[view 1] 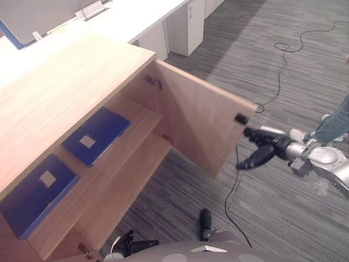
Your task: Walk over to the cabinet, pick up the folder, carry it to the office cabinet, place the folder inside the office cabinet, then close the office cabinet door
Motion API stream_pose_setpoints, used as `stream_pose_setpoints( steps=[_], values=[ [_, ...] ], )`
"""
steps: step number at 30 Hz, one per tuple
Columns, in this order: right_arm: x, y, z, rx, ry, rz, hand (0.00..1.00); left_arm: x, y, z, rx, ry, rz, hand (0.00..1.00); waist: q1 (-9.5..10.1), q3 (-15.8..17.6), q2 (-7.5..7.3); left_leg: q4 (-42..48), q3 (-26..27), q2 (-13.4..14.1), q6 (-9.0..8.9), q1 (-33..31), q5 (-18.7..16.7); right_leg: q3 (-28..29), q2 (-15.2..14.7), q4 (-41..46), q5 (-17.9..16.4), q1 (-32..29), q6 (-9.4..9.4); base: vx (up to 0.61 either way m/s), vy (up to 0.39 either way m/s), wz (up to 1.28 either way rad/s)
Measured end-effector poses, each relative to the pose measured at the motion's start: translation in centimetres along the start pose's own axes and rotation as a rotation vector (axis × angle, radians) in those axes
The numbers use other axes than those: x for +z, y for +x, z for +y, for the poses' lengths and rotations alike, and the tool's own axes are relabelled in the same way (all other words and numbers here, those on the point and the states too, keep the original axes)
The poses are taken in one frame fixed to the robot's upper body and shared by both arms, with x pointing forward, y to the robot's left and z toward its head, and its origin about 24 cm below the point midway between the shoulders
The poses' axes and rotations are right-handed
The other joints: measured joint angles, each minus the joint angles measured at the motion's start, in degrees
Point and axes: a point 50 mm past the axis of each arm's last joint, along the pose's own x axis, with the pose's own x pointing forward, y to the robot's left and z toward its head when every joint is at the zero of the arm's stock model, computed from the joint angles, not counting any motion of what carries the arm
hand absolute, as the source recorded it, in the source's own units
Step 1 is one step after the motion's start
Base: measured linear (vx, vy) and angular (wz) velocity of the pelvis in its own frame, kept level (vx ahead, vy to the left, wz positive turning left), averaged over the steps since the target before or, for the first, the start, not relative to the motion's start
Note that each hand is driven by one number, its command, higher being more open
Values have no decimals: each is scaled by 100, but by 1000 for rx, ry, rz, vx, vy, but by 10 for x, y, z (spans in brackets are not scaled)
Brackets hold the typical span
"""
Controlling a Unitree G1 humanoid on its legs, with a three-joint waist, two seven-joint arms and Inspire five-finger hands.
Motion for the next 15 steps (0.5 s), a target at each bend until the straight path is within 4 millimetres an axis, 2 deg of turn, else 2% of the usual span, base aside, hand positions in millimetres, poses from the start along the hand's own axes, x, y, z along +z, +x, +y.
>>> stream_pose_setpoints(
  steps=[1, 2, 3, 4, 6, 7, 9, 11, 12, 15],
  values=[
    [7, 6, 18, 116, -18, -29, 100, 3, 1, -2, -11, 5, -11, 100, 81, -14, -30, 1, 43, 10, 51, -38, 67, 43, 14, -20, -69, -45, 46, -52, 12, -7],
    [9, 8, 25, 159, -22, -39, 100, 3, 1, -3, -14, 6, -13, 100, 116, -63, 36, -7, 29, 104, 114, -109, 92, 45, 29, 53, -107, -80, 91, -13, 30, 14],
    [22, 13, 43, 272, -51, -90, 100, 5, 1, -6, -21, 8, -25, 100, 216, -135, 125, -5, -129, 201, -191, -305, -55, 373, 94, 1081, -539, -648, -371, 37, 24, 22],
    [32, 26, 59, 373, -46, -162, 100, 7, 2, -6, -20, 5, -30, 100, 319, -147, 108, -44, -220, 203, -176, -313, 19, 292, 101, 957, -573, -568, -259, 50, 5, 30],
    [49, 32, 80, 480, -60, -268, 100, 8, 2, -11, -30, -1, -28, 100, 453, -179, 134, -146, -353, 216, 30, -391, 162, 155, 139, 454, -411, -332, -76, 11, -30, 53],
    [61, 33, 87, 521, -86, -333, 100, 8, 2, -13, -34, -3, -29, 100, 521, -207, 170, -259, -446, 210, -1, -385, 270, 92, 133, 339, -370, -261, -72, 2, 19, 63],
    [72, 35, 90, 546, -98, -391, 100, 7, 2, -12, -31, -7, -28, 100, 532, -188, 107, -368, -546, 204, -67, -379, 388, 18, 117, 261, -338, -191, -82, -5, 96, 43],
    [76, 38, 91, 550, -98, -418, 100, 3, 0, -9, -20, -12, -27, 100, 553, -304, 1, -427, -636, 158, -91, -405, 414, -42, 79, 170, -334, -160, -77, 13, 166, 21],
    [74, 40, 93, 552, -92, -412, 100, 1, -1, -6, -11, -15, -21, 100, 559, -384, -44, -423, -636, 140, -146, -411, 444, -48, 66, 126, -317, -117, -65, 59, 221, 7],
    [57, 47, 97, 537, -101, -349, 100, 2, -1, 7, 13, 20, -19, 100, 580, -508, -303, -318, -671, 26, -140, -494, 419, -105, -50, 10, -193, -49, -10, 41, 170, 11]
  ],
)
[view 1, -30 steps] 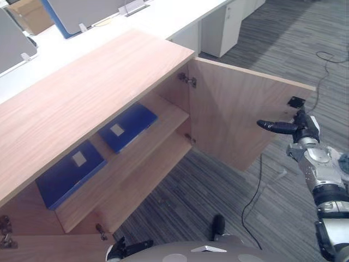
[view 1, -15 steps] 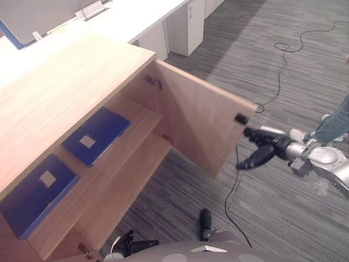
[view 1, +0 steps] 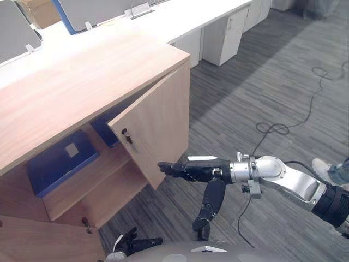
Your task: Walk over to the cabinet, pick up the folder, carry it to the office cabinet, place the folder inside the office cabinet, then close the office cabinet door
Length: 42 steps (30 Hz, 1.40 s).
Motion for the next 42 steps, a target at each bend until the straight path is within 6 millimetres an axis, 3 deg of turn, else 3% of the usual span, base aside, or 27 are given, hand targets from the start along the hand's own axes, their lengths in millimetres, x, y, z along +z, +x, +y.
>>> stream_pose_setpoints(
  steps=[3, 6, 8, 10, 11, 13, 15, 17, 19, 24, 27, 28, 30, 31, 32, 33, 34, 35, 37, 38, 40, 41, 42],
  values=[
    [-31, 2, 5, -44, 92, 63, 100, 2, 0, 5, 11, 10, -4, 100, 31, -36, -130, 169, -139, -151, 116, -109, -69, -86, -158, 5, 106, 67, -2, 59, 239, 34],
    [-79, 0, 13, -167, 238, 140, 100, 6, 1, 3, 8, 6, -18, 100, 101, 38, -85, 325, -317, -269, 134, -114, -79, -311, -289, 4, 70, 308, -36, 54, 203, 51],
    [-108, 0, 12, -266, 289, 223, 100, 12, 2, 2, 10, -4, -40, 100, 129, 182, -42, 591, -403, -314, 224, -213, -131, -455, -385, 4, -3, 443, -36, -1, 187, 49],
    [-151, -13, 17, -428, 350, 389, 100, 22, 4, -1, 6, -18, -76, 100, 157, 389, 58, 1271, -288, -343, 377, -559, -188, -765, -497, 6, -71, 642, -17, -32, 121, 75],
    [-164, -19, 21, -477, 378, 440, 100, 24, 4, -3, 5, -21, -86, 100, 159, 448, 84, 1437, -172, -332, 440, -626, -194, -871, -531, 5, -96, 717, -5, -29, 103, 94],
    [-216, -43, 51, -733, 617, 658, 100, 35, 7, -11, 7, 3, -99, 100, 196, 531, 208, 1751, 1065, -130, 823, -701, -280, -1310, -623, 4, -189, 943, 55, -12, 122, 98],
    [-239, -55, 77, -943, 839, 762, 100, 35, 8, -15, 18, 15, -74, 100, 187, 571, 340, 1753, 1639, -17, 846, -684, -289, -1617, -674, 6, -225, 1059, 100, 18, 120, 87],
    [-249, -56, 106, -1039, 966, 850, 100, 32, 7, -14, 27, -11, -57, 100, 185, 590, 340, 1548, 1691, -143, 744, -694, -108, -1914, -786, 9, -232, 1113, 167, 32, 126, 77],
    [-255, -48, 143, -1101, 1065, 931, 100, 31, 7, -9, 52, -50, -50, 100, 117, 664, 229, 1118, 1748, -410, 746, -665, 179, -2365, -985, 8, -250, 1217, 282, 57, 159, 104],
    [-253, -31, 165, -1210, 1245, 863, 100, 18, 6, 1, 88, -138, 1, 100, 107, 729, -66, -260, 1456, -1085, 830, -35, 761, -2745, -1324, 9, -199, 1493, 492, 58, 161, 49],
    [-252, -22, 180, -1234, 1349, 831, 100, 11, 5, 3, 98, -164, 33, 100, 82, 618, -132, -725, 1125, -1335, 916, 220, 937, -3070, -1490, 131, -283, 1691, 632, 87, 221, 63],
    [-252, -22, 180, -1244, 1358, 824, 100, 10, 5, 3, 98, -165, 38, 100, 74, 591, -150, -744, 986, -1416, 944, 221, 940, -3210, -1634, 339, -408, 1709, 682, 94, 198, 75],
    [-252, -24, 179, -1269, 1361, 816, 100, 10, 5, 3, 98, -162, 39, 100, 59, 596, -182, -723, 661, -1610, 1106, 317, 815, -3471, -2238, 1495, -862, 1705, 817, 121, 204, 97],
    [-253, -28, 183, -1271, 1359, 829, 100, 8, 4, 4, 95, -144, 46, 100, 37, 580, -243, -725, 443, -1766, 1149, 411, 784, -3477, -2682, 2269, -1038, 1695, 710, 156, 188, 118],
    [-253, -30, 181, -1275, 1351, 831, 100, 8, 4, 6, 94, -119, 47, 100, 11, 531, -289, -692, 154, -1892, 1194, 473, 788, -3336, -3098, 3108, -1109, 1615, 403, 219, 188, 117],
    [-253, -29, 180, -1276, 1345, 829, 100, 9, 5, 7, 95, -104, 46, 100, -3, 515, -317, -696, 28, -1934, 1214, 519, 796, -3112, -3255, 3493, -1067, 1530, 200, 260, 115, 129],
    [-251, -26, 174, -1275, 1311, 825, 100, 15, 6, 9, 93, -67, 29, 100, -85, 493, -320, -673, -273, -1949, 1275, 561, 808, -2484, -3372, 4079, -1066, 1287, 51, 225, 18, 107],
    [-250, -24, 170, -1268, 1297, 816, 100, 18, 6, 10, 92, -44, 22, 100, -104, 516, -323, -628, -422, -1923, 1280, 533, 806, -2138, -3305, 4193, -1232, 1168, 126, 177, -51, 127],
    [-247, -14, 163, -1241, 1285, 778, 100, 28, 8, 15, 103, 7, -1, 100, -80, 539, -361, -516, -919, -1711, 1241, 482, 786, -900, -2660, 4101, -1689, 811, 230, 103, -94, 109],
    [-247, -13, 163, -1242, 1288, 774, 100, 28, 8, 15, 101, 14, -1, 100, -81, 539, -363, -490, -1028, -1667, 1212, 476, 770, -596, -2527, 3980, -1747, 760, 245, 67, -115, 96],
    [-246, -8, 166, -1241, 1319, 762, 100, 28, 9, 13, 93, 35, -1, 100, -105, 544, -431, -382, -1532, -1583, 1064, 329, 636, 793, -2061, 3054, -1777, 643, 362, 13, -190, 94],
    [-246, -8, 167, -1241, 1327, 760, 100, 29, 9, 13, 93, 38, 0, 100, -112, 546, -451, -381, -1581, -1575, 1039, 309, 623, 945, -2020, 2925, -1760, 635, 391, -34, -359, 84],
    [-245, -4, 169, -1247, 1362, 743, 100, 29, 8, 18, 102, 68, -1, 100, -123, 587, -559, -381, -1669, -1549, 946, 269, 564, 1451, -1840, 2460, -1674, 656, 529, -30, -416, 62]
  ],
)
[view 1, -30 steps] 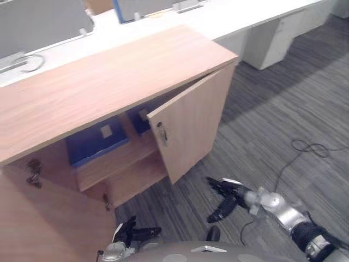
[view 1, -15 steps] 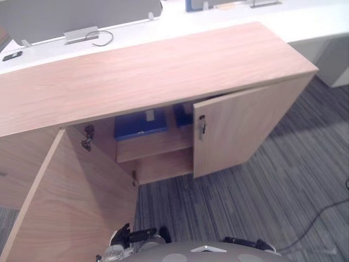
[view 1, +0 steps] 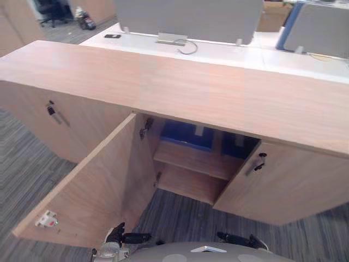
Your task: Walk over to the cabinet, pick up the folder, carry it to the office cabinet, place the folder inside the office cabinet, then close the office cabinet door
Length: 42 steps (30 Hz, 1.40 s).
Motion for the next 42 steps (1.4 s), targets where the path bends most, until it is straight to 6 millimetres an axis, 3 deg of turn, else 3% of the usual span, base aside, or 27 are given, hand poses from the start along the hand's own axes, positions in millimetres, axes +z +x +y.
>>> stream_pose_setpoints(
  steps=[1, 2, 3, 4, 6, 9, 12, 15, 17, 18, 19, 20, 21, 22, 24, 25, 26, 28, 30, 31, 36, 39, 42],
  values=[
    [-6, -1, 7, 18, 12, 20, 100, -4, -1, 9, 22, 8, 13, 100, -21, -44, -254, -19, 25, -37, -148, -73, -3, 402, 58, -457, 68, 1, 104, -30, -526, 64],
    [-9, -1, 12, 29, 17, 28, 100, -5, -1, 16, 41, -1, 16, 100, -23, -44, -416, -45, 26, -61, -278, -73, 32, 479, 39, -536, -38, -1, 477, -7, -452, 52],
    [-9, -1, 8, 27, 33, 33, 100, -9, -1, 11, 36, -33, 34, 100, -50, -46, -320, -113, -9, 141, -461, -26, 108, 248, 190, -443, -122, -13, 389, 33, -371, 50],
    [-8, 0, 2, 9, 26, 30, 100, -13, -2, 6, 34, -71, 48, 100, -78, -57, -112, -133, -26, 444, -660, -51, 186, 49, 435, -446, -139, 53, 331, 41, -314, 47],
    [-8, 0, -1, 9, 27, 34, 100, -17, -3, 4, 49, -132, 65, 100, -103, -70, -5, -139, -175, 755, -817, -66, 188, -200, 732, -510, -168, 192, 185, 64, -265, 42],
    [-12, 0, -1, 5, 25, 49, 100, -18, -2, 9, 78, -235, 69, 100, -112, -110, 1, -161, -305, 1093, -969, -273, 256, -616, 1072, -762, -139, 349, 17, 85, -211, 58],
    [-12, 0, 1, 8, 23, 51, 100, -22, -3, 13, 112, -318, 84, 100, -95, -81, -54, -234, -415, 1191, -1038, -405, 328, -827, 1196, -901, -116, 415, -27, 109, -98, 39],
    [-13, 0, 3, 11, 47, 60, 100, -25, -5, 16, 130, -377, 92, 100, -110, -43, -85, 87, -262, 972, -914, -754, 419, -1093, 1079, -897, -133, 447, -53, 94, -16, 55],
    [-11, 1, 6, 13, 95, 59, 100, -4, -1, 19, 135, -369, 12, 100, -108, 75, -111, 330, 639, 756, -486, -1118, 765, -1325, 927, -837, -145, 441, -104, -9, 16, 98],
    [-10, 1, 5, 9, 103, 55, 100, 1, -1, 19, 131, -362, -1, 100, -109, 102, -100, 221, 866, 757, -429, -1119, 856, -1396, 888, -825, -151, 432, -162, -78, 36, 100],
    [-8, 1, 5, 5, 110, 51, 100, 11, 1, 18, 122, -359, -29, 100, -118, 208, -104, 562, 1617, 832, -272, -1224, 519, -1679, 780, -786, -218, 394, -274, -152, 58, 71],
    [-5, 2, 5, 4, 121, 41, 100, 19, 3, 15, 112, -358, -42, 100, -117, 311, -87, 1183, 1999, 918, -74, -1394, 160, -1802, 719, -704, -227, 404, -284, -177, 61, 66],
    [-1, 2, 1, -11, 144, 26, 100, 16, 3, 10, 97, -344, -25, 100, -116, 387, -115, 2483, 2624, 1003, 223, -1588, -378, -1924, 543, -616, -264, 412, -245, -182, 56, 57],
    [-2, 1, -4, -25, 163, 21, 100, 11, 2, 8, 92, -345, -12, 100, -150, 382, -44, 3177, 2958, 1055, 254, -1491, -732, -2072, 447, -617, -265, 485, -213, -101, 57, 63],
    [-11, -1, -11, -52, 230, 38, 100, 10, 2, 2, 78, -329, -4, 100, -276, 361, 113, 3189, 3225, 1057, 135, -1264, -1199, -2536, 385, -603, -259, 582, -126, -26, 138, 118],
    [-12, -1, -13, -61, 286, 39, 100, 15, 3, -4, 57, -321, -10, 100, -328, 324, 229, 2801, 3296, 994, 66, -1245, -1311, -2830, 374, -517, -246, 603, -49, 37, 182, 142],
    [-13, -1, -12, -62, 305, 42, 100, 18, 4, -5, 51, -318, -16, 100, -337, 310, 241, 2591, 3289, 883, 95, -1222, -1329, -2958, 346, -501, -246, 608, -37, 55, 181, 131],
    [-20, -1, -1, -42, 342, 74, 100, 21, 4, 0, 61, -321, -36, 100, -247, 376, -59, 1785, 2985, 312, 188, -971, -965, -3248, 118, -611, -105, 785, 3, 31, 151, 106],
    [-26, -2, 2, -41, 367, 97, 100, 13, 3, -1, 63, -318, -13, 100, -258, 321, -141, 905, 2754, -18, 228, -551, -530, -3364, -1, -628, 105, 928, -77, 30, 134, 81],
    [-28, -2, 2, -44, 383, 101, 100, 7, 2, -2, 62, -319, 5, 100, -258, 245, -86, 391, 2617, -128, 250, -354, -266, -3365, -1, -657, 222, 945, -93, 7, 109, 67],
    [-28, -3, -4, -62, 428, 97, 100, -3, 1, -3, 56, -405, 47, 100, -261, 188, 48, -494, 2242, -319, 328, -189, 286, -3482, 84, -917, 443, 1030, -37, -17, -9, 42],
    [-30, -3, -5, -65, 434, 106, 100, -18, -3, -2, 73, -490, 83, 100, -264, 188, 72, -503, 2241, -318, 326, -98, 287, -3477, 84, -924, 480, 1124, -16, 0, -8, 3],
    [-29, -3, -5, -59, 426, 102, 100, -11, -4, 11, 107, -605, 33, 100, -256, 181, 60, -519, 2246, -317, 335, -75, 298, -3474, 84, -934, 482, 1143, -16, -8, -13, -2]
  ],
)
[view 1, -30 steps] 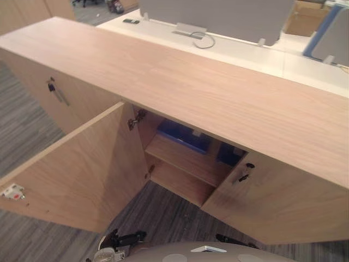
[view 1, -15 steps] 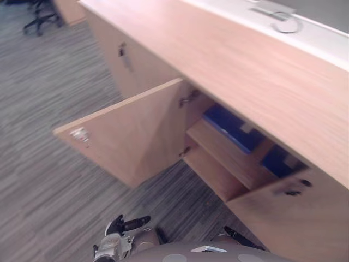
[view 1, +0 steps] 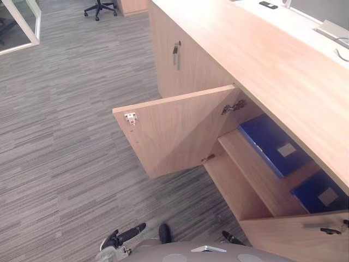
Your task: Walk over to the cabinet, pick up the folder, carry it to the office cabinet, place the folder inside the office cabinet, then close the office cabinet door
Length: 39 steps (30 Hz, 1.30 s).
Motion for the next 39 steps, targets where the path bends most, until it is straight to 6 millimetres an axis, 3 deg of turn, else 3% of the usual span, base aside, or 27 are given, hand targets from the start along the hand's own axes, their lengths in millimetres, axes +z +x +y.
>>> stream_pose_setpoints(
  steps=[1, 4, 7, 12, 14, 18, 21, 26, 30, 36, 39],
  values=[
    [1, 0, 0, 2, -9, -1, 100, 6, -1, 1, 0, -17, -29, 100, 0, 0, 1, -1, 2, 0, 3, -1, 4, 2, 0, -1, 0, -2, 0, 0, 0, 0],
    [4, 0, 0, 8, -68, -11, 100, 52, -9, -2, -29, -10, -248, 100, 15, -8, 42, -5, 14, -16, -17, -59, -5, 32, 3, -33, -15, -51, -24, 0, 0, 0],
    [6, 0, 0, 16, -101, -18, 100, 85, -16, -10, -61, 15, -384, 100, 6, -13, 70, -8, 91, -58, -8, -75, -2, 162, 14, -202, -60, -49, -93, -25, -3, -15],
    [8, 0, 2, 38, -148, -26, 100, 117, -19, -25, -92, 3, -472, 100, -26, -44, 100, -8, 249, -62, -11, -62, -13, 363, 38, -357, -69, -51, -108, -11, -19, -18],
    [8, 0, 4, 47, -162, -28, 100, 132, -19, -22, -88, -22, -500, 100, -28, -46, 68, -7, 316, -43, -20, -54, -23, 462, 58, -388, -69, -53, -108, 11, -47, -20],
    [7, 0, 8, 74, -203, -28, 100, 172, -20, 3, -32, -72, -553, 100, -37, -51, -30, -6, 475, 29, -93, 34, -81, 645, 106, -388, -69, -80, -107, 26, -51, -24],
    [7, 0, 9, 82, -220, -28, 100, 212, -31, 16, -9, -78, -650, 100, -11, -64, -57, -3, 605, 66, -103, 55, -99, 794, 130, -381, -67, -151, -105, 60, -43, -17],
    [8, -1, 10, 92, -247, -34, 100, 253, -47, 8, -38, -40, -754, 100, -12, -81, -60, 24, 742, 114, -123, 164, -120, 946, 162, -346, -65, -147, -102, 81, -44, -14],
    [7, -1, 8, 97, -256, -38, 100, 259, -50, -6, -69, 10, -773, 100, -5, -88, -43, 26, 782, 192, -125, 231, -119, 1032, 212, -266, -63, -154, -101, 54, -76, -7],
    [9, -1, 8, 110, -290, -50, 100, 266, -63, -31, -40, 295, -871, 100, 23, -105, -25, 25, 754, 282, -162, 230, -94, 1070, 256, -177, -53, -173, -89, 5, -54, 4],
    [9, -1, 7, 111, -296, -51, 100, 260, -64, -40, -39, 409, -886, 100, 21, -115, -8, 22, 742, 278, -176, 224, -63, 1065, 234, -177, -44, -189, -74, -25, -13, -2]
  ],
)
